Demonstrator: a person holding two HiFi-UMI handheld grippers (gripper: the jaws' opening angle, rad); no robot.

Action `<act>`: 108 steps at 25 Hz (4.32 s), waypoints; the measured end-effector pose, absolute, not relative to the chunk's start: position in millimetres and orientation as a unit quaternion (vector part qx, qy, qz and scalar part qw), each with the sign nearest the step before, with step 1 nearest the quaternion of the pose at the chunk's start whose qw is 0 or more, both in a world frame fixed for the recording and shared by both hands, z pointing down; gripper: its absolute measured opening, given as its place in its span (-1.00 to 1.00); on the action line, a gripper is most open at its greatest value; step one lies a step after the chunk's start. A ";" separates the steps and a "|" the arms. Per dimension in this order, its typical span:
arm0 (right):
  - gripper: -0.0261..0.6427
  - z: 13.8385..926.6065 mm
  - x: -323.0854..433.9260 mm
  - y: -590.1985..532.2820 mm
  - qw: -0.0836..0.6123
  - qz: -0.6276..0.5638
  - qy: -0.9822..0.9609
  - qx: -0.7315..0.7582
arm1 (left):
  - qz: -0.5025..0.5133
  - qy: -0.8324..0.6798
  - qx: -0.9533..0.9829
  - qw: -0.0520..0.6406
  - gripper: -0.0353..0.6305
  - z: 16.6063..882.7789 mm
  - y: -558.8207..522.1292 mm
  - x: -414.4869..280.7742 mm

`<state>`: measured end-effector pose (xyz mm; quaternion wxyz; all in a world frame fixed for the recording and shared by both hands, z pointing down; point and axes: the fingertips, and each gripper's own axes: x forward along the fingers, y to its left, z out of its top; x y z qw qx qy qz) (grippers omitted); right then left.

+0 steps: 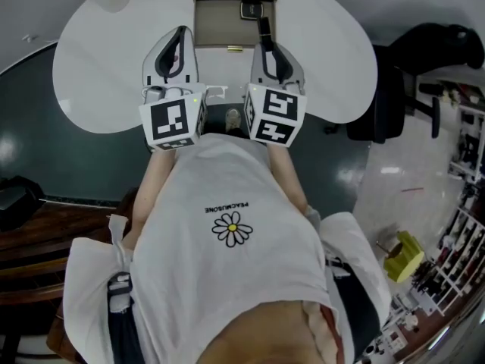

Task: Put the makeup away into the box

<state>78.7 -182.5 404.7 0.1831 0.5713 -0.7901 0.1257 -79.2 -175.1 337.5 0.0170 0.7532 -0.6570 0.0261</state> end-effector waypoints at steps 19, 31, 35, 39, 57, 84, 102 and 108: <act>-0.61 464.2 46.4 -217.8 0.293 0.125 -0.866 0.385 | 0.012 -0.674 0.737 0.048 -0.83 351.6 -179.1 -105.8; -0.60 574.4 70.7 -242.9 0.559 0.097 -0.803 0.183 | 0.021 -0.710 0.701 0.062 -0.83 361.8 -166.1 -141.3; -0.60 583.9 75.7 -246.1 0.570 0.102 -0.790 0.202 | 0.021 -0.714 0.697 0.063 -0.83 362.8 -162.6 -144.0; -0.51 584.9 77.1 -250.1 0.560 0.116 -0.789 0.225 | 0.021 -0.718 0.693 0.063 -0.83 361.6 -158.2 -144.8; -0.78 459.2 32.8 -251.6 0.364 0.084 -0.878 0.299 | 0.009 -0.707 0.706 0.045 -0.83 346.2 -153.4 -127.0; -0.83 379.6 46.5 -164.3 0.073 0.107 -0.860 0.493 | 0.017 -0.654 0.756 0.013 -0.83 330.1 -165.7 -83.2; -0.83 396.2 54.3 -169.3 0.110 0.117 -0.849 0.503 | 0.018 -0.653 0.757 0.020 -0.83 335.1 -167.4 -83.8; -0.83 402.8 51.2 -165.6 0.126 0.121 -0.850 0.497 | 0.018 -0.651 0.758 0.025 -0.83 336.7 -168.2 -84.2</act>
